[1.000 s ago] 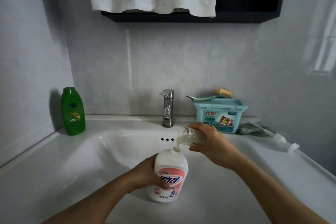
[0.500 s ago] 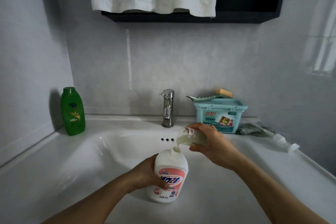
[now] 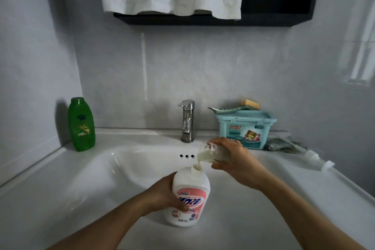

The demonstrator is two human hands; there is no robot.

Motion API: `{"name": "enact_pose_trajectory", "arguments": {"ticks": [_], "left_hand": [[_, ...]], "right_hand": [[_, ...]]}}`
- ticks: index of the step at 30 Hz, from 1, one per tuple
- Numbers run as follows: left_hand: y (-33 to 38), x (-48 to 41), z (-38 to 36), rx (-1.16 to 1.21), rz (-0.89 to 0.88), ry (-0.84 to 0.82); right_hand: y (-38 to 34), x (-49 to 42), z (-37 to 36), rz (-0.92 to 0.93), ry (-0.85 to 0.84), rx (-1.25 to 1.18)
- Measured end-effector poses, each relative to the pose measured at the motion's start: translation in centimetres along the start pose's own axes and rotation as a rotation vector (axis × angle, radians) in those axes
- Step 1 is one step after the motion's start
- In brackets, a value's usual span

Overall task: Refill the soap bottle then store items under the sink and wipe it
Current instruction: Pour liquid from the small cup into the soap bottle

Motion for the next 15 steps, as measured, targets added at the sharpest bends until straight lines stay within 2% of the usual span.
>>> {"name": "enact_pose_trajectory", "arguments": {"ticks": [15], "left_hand": [[0.05, 0.0, -0.06, 0.017, -0.002, -0.001]], "right_hand": [[-0.02, -0.01, 0.03, -0.01, -0.003, 0.011]]}}
Point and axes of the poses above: each hand's wrist, its own x-axis away from the middle knuckle, its own z-axis out of the back of the hand, y = z × x, the point moved 7 cm from there along -x, towards the middle knuckle, and after that the axes turned 5 degrees about -z, right-handed, at the moved point
